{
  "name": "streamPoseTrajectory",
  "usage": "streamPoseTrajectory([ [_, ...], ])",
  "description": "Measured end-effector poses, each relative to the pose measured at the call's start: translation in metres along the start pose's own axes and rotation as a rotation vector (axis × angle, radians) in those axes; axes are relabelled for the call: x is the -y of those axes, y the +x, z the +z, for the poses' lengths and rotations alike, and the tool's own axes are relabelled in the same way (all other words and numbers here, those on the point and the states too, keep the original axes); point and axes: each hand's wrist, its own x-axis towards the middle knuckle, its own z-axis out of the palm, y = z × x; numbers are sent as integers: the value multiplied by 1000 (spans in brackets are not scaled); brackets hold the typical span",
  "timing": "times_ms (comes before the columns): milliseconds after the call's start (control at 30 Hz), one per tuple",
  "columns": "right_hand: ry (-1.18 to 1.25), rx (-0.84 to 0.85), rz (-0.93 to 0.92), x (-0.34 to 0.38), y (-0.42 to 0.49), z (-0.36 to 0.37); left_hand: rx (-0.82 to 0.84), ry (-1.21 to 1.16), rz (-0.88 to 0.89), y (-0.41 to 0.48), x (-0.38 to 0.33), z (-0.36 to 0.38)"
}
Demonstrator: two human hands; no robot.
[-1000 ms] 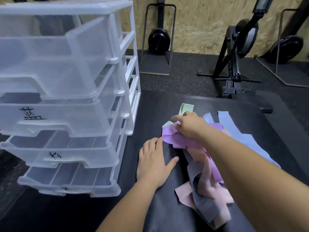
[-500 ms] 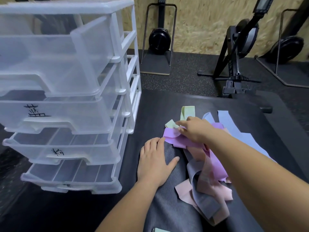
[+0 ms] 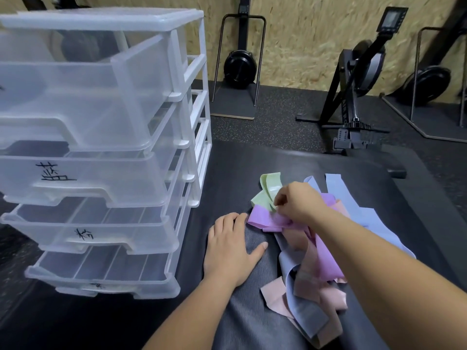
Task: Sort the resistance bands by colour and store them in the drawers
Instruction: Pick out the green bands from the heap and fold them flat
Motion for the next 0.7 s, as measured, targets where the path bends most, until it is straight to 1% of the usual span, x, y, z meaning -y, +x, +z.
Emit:
streamPoseTrajectory([
  [100,15,-29,34,6,-4,-3,0,-10,0,0,0,-1],
  [233,-163,104,69,5,-9,-3,-12,-25,2,-1,0,-1],
  [300,-160,107,83,6,-14,1,-13,-24,0,-1,0,-1],
  [467,34,-134,123,3,-27,-6,-12,-64,-1,0,-1,-3],
  [567,165,-301,139,3,-37,-31,-36,-173,17,-3,-1,-8],
  [700,330,-400,95,7,-53,-70,-141,-258,62,-11,-5,-18],
])
